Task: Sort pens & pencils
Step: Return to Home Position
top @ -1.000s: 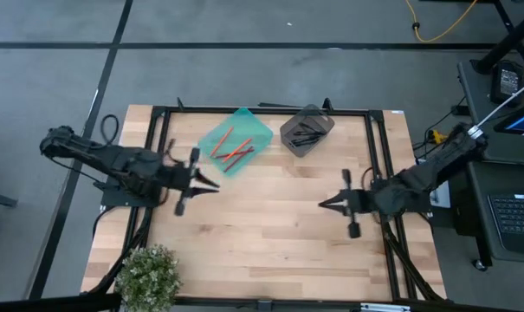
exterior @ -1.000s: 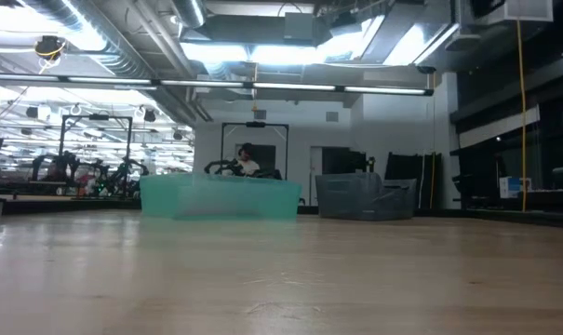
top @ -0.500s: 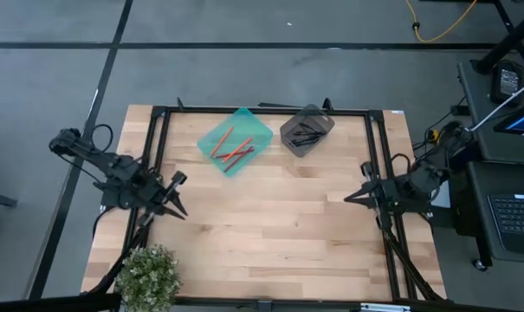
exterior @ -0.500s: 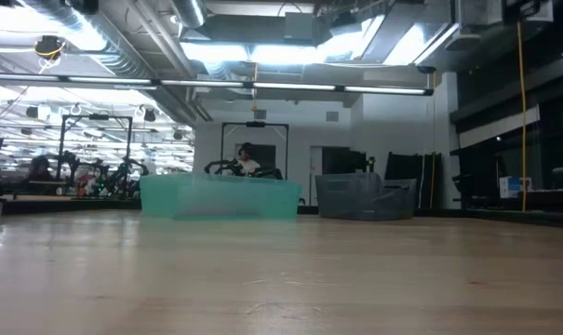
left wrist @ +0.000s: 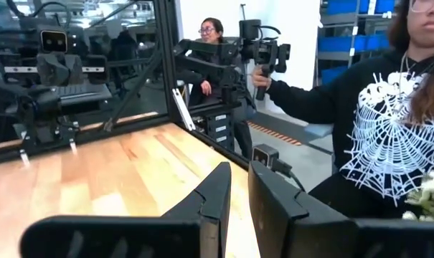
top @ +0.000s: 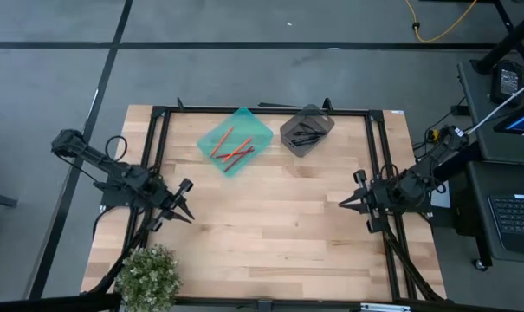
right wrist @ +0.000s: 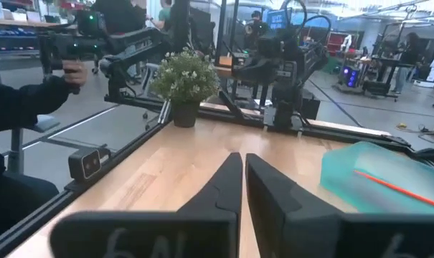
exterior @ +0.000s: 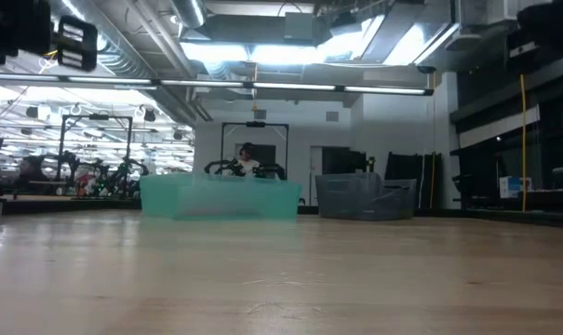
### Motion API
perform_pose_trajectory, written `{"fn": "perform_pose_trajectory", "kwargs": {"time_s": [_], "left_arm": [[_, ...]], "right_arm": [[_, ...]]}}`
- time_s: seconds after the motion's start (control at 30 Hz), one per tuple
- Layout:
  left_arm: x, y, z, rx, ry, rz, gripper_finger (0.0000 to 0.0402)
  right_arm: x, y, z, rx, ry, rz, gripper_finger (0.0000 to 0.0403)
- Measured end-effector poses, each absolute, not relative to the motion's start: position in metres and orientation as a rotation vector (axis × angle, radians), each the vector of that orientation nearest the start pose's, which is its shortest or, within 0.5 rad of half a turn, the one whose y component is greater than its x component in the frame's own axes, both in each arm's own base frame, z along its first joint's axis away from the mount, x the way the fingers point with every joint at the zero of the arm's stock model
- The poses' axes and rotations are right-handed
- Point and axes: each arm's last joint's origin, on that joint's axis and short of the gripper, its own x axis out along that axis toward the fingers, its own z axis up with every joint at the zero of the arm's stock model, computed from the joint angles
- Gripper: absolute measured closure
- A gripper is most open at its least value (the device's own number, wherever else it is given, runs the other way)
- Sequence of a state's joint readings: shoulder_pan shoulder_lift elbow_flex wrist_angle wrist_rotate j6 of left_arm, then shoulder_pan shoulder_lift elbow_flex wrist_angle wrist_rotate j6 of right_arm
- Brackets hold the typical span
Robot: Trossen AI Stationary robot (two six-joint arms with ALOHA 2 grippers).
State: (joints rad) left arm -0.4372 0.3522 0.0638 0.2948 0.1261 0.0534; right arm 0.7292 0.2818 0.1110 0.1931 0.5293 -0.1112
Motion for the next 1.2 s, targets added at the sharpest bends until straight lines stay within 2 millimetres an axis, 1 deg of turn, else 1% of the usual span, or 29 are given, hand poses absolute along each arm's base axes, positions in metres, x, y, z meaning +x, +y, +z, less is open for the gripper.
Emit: {"fn": "perform_pose_trajectory", "kwargs": {"time_s": [0.13,0.23,0.4,0.43,0.57,0.77,0.9,1.03,1.2], "left_arm": [[0.107,-0.054,0.17,0.029,-0.024,-0.556,0.0358],[0.108,-0.053,0.169,0.027,-0.01,-0.512,0.0358],[0.109,-0.05,0.166,0.039,0.014,-0.475,0.0358],[0.109,-0.049,0.166,0.042,0.015,-0.464,0.0358],[0.112,-0.042,0.165,0.065,0.024,-0.407,0.0358],[0.116,-0.028,0.16,0.071,0.081,-0.294,0.0358],[0.117,-0.019,0.16,0.082,0.078,-0.305,0.0358],[0.118,-0.009,0.16,0.075,0.078,-0.28,0.0358],[0.117,0.005,0.16,0.063,0.075,-0.282,0.0358]], "right_arm": [[0.093,0.062,0.188,-0.101,-0.014,0.168,0.0378],[0.093,0.06,0.181,-0.107,0.004,0.093,0.0378],[0.093,0.057,0.162,-0.097,0.053,0.018,0.0378],[0.093,0.057,0.16,-0.08,0.064,0.011,0.0378],[0.095,0.054,0.159,-0.069,0.074,-0.032,0.0378],[0.098,0.045,0.157,-0.11,0.099,-0.133,0.0378],[0.101,0.039,0.157,-0.108,0.105,-0.193,0.0378],[0.105,0.033,0.157,-0.104,0.111,-0.192,0.0381],[0.108,0.024,0.157,-0.11,0.117,-0.186,0.0396]]}}
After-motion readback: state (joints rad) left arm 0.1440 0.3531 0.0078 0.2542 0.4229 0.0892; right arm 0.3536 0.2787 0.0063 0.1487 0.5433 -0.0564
